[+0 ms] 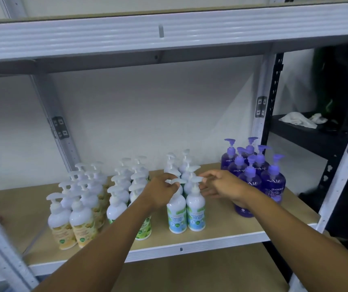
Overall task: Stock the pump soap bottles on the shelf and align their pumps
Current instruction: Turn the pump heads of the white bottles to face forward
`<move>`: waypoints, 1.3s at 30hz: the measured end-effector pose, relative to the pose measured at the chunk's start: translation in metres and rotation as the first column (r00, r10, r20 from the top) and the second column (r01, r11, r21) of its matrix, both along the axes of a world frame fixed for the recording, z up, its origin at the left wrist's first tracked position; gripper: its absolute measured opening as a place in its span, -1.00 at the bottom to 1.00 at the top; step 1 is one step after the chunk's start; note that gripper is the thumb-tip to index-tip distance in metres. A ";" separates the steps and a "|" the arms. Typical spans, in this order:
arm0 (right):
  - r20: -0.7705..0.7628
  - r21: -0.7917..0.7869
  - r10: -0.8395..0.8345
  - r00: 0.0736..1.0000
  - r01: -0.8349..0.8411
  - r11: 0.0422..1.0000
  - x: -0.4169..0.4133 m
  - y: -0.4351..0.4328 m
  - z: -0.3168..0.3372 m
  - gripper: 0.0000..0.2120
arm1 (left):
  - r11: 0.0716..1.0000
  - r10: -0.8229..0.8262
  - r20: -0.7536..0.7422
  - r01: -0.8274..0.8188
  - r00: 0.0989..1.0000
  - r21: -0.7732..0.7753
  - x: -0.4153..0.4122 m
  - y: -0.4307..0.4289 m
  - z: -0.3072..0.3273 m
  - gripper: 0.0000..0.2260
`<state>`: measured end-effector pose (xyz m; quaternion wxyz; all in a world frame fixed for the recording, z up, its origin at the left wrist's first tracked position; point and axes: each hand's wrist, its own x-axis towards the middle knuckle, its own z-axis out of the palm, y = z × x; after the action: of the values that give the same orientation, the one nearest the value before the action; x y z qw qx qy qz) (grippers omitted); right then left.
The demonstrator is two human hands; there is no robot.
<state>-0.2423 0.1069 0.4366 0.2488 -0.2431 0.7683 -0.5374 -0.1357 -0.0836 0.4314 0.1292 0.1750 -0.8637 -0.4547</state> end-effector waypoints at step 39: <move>0.018 -0.070 0.012 1.000 -0.011 0.997 -0.067 -0.034 -0.021 -0.76 | 0.998 -0.046 0.126 0.040 0.991 0.050 -0.051 -0.037 0.017 -0.76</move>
<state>-0.3097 0.0730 0.4159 0.2504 -0.2510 0.7452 -0.5648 -0.1863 -0.1210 0.4488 0.0599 0.1878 -0.8627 -0.4658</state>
